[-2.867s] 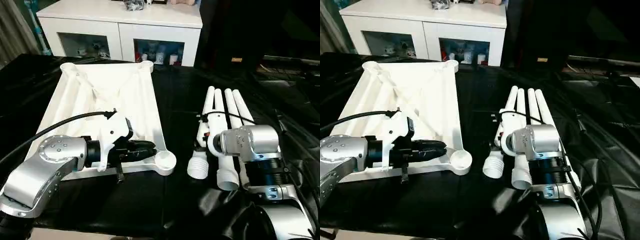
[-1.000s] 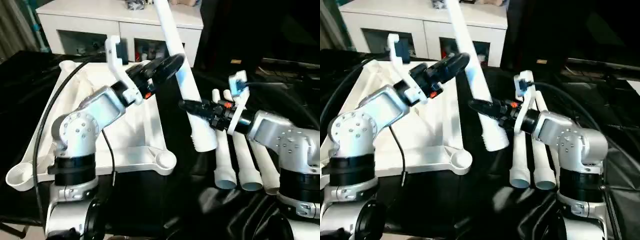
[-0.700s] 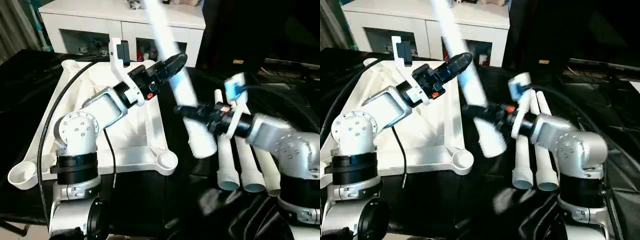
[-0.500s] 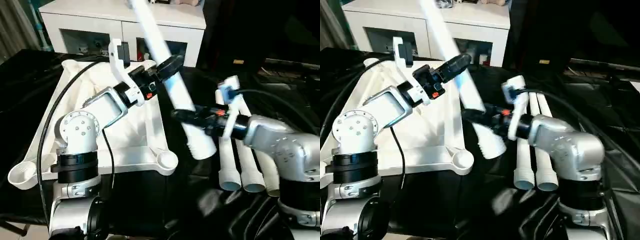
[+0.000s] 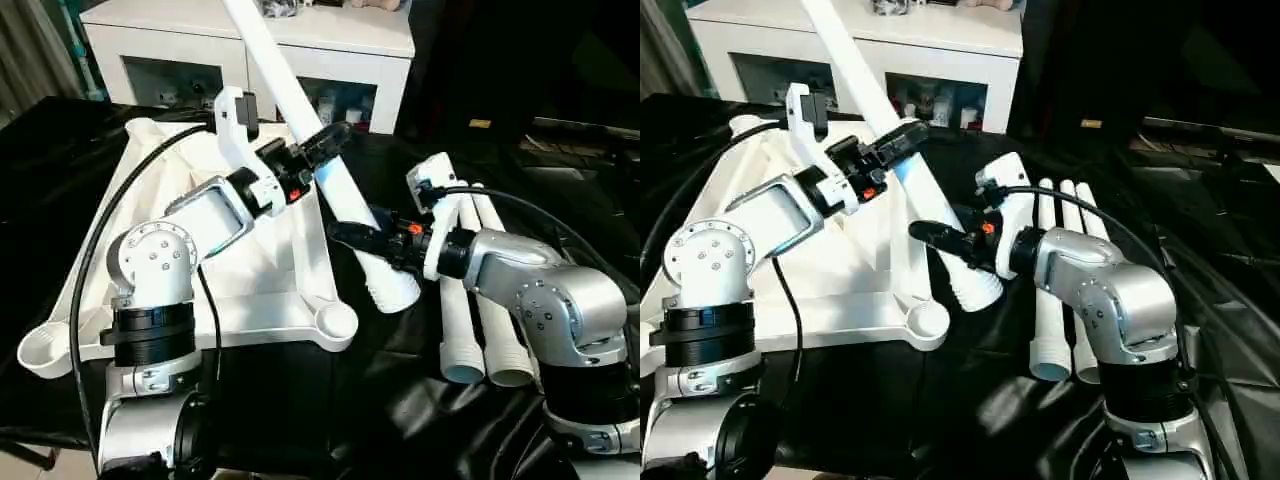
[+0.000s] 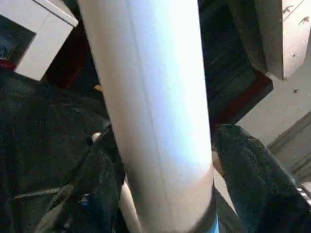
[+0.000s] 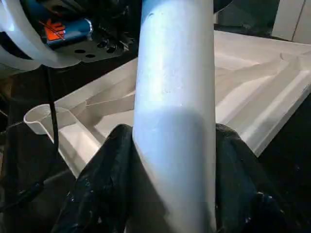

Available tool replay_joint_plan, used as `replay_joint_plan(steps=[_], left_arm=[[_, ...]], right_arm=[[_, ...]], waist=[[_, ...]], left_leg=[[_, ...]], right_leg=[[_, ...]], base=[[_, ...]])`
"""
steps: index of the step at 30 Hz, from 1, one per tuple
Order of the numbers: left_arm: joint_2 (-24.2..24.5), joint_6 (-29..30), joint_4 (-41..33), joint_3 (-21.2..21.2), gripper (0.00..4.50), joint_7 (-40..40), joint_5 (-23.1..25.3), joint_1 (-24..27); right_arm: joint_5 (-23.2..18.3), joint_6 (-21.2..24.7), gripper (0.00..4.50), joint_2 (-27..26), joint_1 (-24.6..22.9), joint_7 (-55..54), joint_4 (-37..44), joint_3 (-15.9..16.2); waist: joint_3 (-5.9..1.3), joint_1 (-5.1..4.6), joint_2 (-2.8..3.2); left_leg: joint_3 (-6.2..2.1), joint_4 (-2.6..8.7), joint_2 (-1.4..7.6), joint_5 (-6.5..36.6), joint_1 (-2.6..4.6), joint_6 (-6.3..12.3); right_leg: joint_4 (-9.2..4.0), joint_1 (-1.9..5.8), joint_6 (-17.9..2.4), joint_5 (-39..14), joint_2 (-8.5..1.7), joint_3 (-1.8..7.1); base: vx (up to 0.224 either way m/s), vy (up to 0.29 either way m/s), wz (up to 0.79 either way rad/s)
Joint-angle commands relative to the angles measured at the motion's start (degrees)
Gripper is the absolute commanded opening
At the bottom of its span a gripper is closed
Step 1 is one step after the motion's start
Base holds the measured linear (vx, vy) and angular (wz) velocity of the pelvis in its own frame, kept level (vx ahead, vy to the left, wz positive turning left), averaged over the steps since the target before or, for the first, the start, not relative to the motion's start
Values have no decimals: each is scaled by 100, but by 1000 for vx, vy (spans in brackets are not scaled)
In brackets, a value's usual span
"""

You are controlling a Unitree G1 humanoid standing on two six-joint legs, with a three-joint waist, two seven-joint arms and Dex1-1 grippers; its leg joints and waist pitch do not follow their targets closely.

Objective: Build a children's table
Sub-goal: Pick table leg

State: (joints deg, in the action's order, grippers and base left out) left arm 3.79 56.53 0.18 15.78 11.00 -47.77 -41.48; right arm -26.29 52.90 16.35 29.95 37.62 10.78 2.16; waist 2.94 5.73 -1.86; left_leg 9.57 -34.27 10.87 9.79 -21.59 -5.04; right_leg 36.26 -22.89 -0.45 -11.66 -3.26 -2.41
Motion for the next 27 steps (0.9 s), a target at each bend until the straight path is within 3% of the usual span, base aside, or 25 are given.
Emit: replay_joint_plan(steps=[1, 9, 12, 17, 20, 21, 24, 27], left_arm=[[7, 115, -114, -99, 285, -66, -31, 16], [28, 225, -146, -112, 205, -41, -102, 58], [8, 264, -142, -70, 199, -66, -133, 46], [124, 262, -106, -109, 185, 60, -113, -4], [348, 184, -160, -339, 184, 502, -68, -11], [348, 184, -160, -339, 184, 502, -68, -11], [774, 147, -336, -824, 180, 1287, 32, -27], [1162, 191, -430, -1180, 180, 1955, 63, -117]], right_arm=[[51, -144, 184, 21, 130, -48, -25, 18], [86, -243, 184, 3, 127, -63, -57, 111], [66, -263, 184, 20, 125, -74, -51, 133], [93, -309, 184, 43, 116, -77, -39, 176], [-33, -195, 255, -22, 107, -94, -26, 51], [-33, -195, 255, -22, 107, -94, -26, 51], [-87, -164, 294, 169, 71, 128, 52, 94], [-263, 18, 299, 468, 44, 517, 130, 162]], waist=[[-374, 10, 28], [-383, 13, 50], [-380, 11, 49], [-382, 10, 96], [-383, 6, 91], [-381, 15, 124], [-384, 15, 128], [-383, 27, 144]], left_leg=[[-43, 363, 142, 758, 60, -81], [-43, 358, 147, 681, 61, -52], [-44, 361, 152, 721, 60, -79], [-52, 361, 147, 755, 64, -107], [-52, 367, 144, 766, 67, -114], [-58, 372, 145, 788, 75, -117], [-59, 380, 149, 836, 85, -120], [-55, 374, 151, 795, 90, -143]], right_leg=[[-442, 332, -827, -544, -358, 234], [-420, 339, -917, -264, -360, 232], [-418, 339, -943, -285, -362, 230], [-419, 341, -922, -261, -358, 231], [-418, 339, -925, -261, -353, 227], [-423, 328, -914, -305, -356, 225], [-420, 325, -878, -357, -346, 226], [-395, 339, -942, -199, -347, 226]], base=[[0, 0, 0], [0, 0, 0], [0, 0, 0], [0, 0, 0], [0, 0, 0], [0, 0, 0], [0, 0, 0], [0, 0, 0]])
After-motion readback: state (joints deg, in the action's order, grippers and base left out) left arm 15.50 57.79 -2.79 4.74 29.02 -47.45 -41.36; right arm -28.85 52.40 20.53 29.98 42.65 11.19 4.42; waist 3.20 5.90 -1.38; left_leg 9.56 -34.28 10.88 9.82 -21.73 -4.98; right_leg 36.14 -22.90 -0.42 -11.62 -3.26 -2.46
